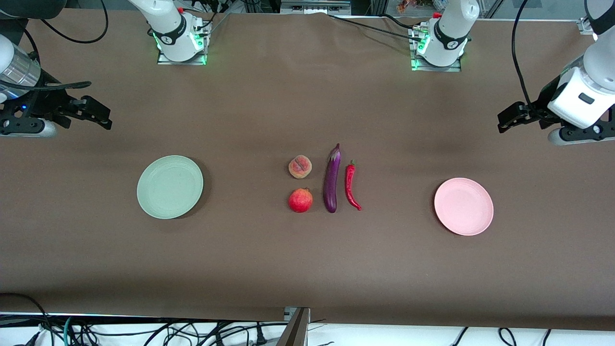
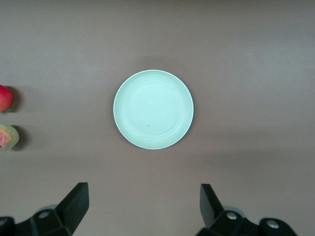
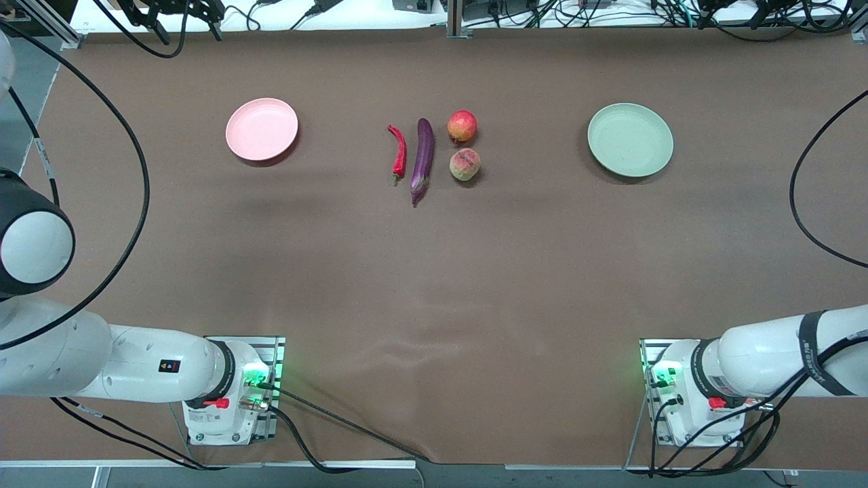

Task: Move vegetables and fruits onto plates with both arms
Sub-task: 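Reach the left gripper toward the red chili pepper, then grasp the chili with the left gripper while the right gripper reaches the peach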

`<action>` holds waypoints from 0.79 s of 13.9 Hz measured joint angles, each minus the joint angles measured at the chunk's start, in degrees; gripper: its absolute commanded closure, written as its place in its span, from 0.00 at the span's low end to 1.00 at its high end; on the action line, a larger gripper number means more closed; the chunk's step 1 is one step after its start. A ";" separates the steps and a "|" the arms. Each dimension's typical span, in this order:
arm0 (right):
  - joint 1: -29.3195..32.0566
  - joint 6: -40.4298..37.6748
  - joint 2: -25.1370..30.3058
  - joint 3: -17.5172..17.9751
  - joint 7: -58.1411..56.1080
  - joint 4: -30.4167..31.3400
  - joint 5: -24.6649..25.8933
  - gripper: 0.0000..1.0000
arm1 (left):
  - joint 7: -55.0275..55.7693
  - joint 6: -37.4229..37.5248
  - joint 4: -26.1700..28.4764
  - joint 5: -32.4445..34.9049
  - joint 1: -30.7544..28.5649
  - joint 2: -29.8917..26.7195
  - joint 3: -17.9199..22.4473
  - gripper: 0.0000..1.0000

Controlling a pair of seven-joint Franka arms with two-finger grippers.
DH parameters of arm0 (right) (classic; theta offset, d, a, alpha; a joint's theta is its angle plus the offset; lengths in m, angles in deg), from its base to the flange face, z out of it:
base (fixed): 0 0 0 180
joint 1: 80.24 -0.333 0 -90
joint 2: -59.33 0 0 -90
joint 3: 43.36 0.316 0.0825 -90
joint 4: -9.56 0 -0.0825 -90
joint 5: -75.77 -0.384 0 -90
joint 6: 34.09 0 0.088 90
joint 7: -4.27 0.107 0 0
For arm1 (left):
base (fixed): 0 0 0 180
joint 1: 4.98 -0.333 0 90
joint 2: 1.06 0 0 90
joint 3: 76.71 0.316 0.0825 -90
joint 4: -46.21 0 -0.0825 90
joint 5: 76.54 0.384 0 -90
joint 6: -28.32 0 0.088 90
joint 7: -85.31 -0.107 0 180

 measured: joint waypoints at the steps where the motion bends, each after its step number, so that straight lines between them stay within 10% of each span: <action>1: 0.00 0.00 0.00 0.00 0.00 0.00 0.00 0.00 | -0.03 0.10 0.27 -0.15 0.20 0.54 -0.25 0.00; 7: 0.00 0.00 -0.02 0.03 0.00 -0.06 0.00 0.00 | 0.09 -2.63 0.27 -12.41 4.50 12.56 -3.68 0.00; 11: 0.00 -0.01 -0.05 0.04 0.00 -0.09 0.00 0.00 | 0.76 -18.73 0.02 -16.33 12.03 24.10 -3.98 0.00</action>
